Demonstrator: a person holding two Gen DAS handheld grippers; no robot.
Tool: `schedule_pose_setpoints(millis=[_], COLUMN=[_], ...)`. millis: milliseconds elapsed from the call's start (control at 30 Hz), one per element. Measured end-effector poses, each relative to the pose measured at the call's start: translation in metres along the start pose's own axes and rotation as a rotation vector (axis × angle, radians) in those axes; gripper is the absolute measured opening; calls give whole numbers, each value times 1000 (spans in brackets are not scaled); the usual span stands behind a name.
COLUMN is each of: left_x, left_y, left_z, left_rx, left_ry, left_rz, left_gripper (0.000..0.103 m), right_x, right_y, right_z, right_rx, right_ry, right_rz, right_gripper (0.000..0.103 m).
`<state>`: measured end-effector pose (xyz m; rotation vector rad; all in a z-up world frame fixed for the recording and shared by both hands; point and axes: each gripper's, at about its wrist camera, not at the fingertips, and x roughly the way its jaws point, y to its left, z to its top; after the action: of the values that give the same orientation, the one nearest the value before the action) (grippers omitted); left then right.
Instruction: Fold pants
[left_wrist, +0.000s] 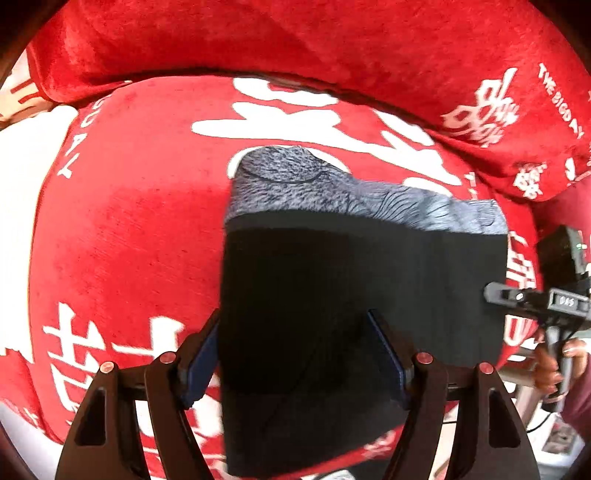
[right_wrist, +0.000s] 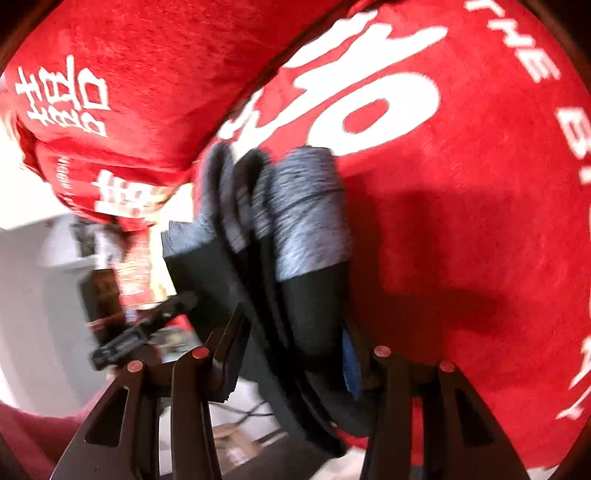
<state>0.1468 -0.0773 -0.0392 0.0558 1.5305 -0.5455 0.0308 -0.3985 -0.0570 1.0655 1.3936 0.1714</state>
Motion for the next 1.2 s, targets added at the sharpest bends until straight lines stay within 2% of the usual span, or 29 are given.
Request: schedule_pose_setpoints(millis=[33, 100, 167, 233, 433, 533, 667, 900, 1000, 1067, 1200], left_x=[2, 6, 5, 6, -13, -23, -33, -52, -63, -70, -80], left_y=[5, 11, 12, 7, 7, 6, 3, -27, -48, -64, -90], left_z=[1, 3, 3, 4, -4, -6, -11, -31, -41, -47, -54], left_rx=[-3, -13, -14, -10, -22, -23, -26, 40, 83, 98, 99], left_ry=[-3, -8, -14, -21, -25, -25, -21, 8, 19, 32, 35], left_rz=[7, 24, 27, 62, 152, 174, 185, 255, 275, 278, 308], left_gripper=[84, 91, 91, 95, 95, 95, 95, 95, 95, 95, 95], right_x=[2, 7, 7, 5, -7, -16, -26, -32, -33, -37, -44], right_y=[-4, -3, 3, 7, 4, 6, 14, 30, 38, 46, 67], right_z=[3, 5, 5, 3, -8, -14, -25, -55, -68, -78, -92], right_rx=[6, -28, -83, -99, -53, -41, -44, -47, -28, -44, -92], right_ry=[1, 5, 0, -8, -23, -44, -49, -23, -15, -9, 0], right_rz=[-19, -84, -158, -201, -290, -335, -367, -432, -441, -446, -468], right_gripper=[50, 56, 60, 62, 64, 64, 48, 48, 50, 59, 68])
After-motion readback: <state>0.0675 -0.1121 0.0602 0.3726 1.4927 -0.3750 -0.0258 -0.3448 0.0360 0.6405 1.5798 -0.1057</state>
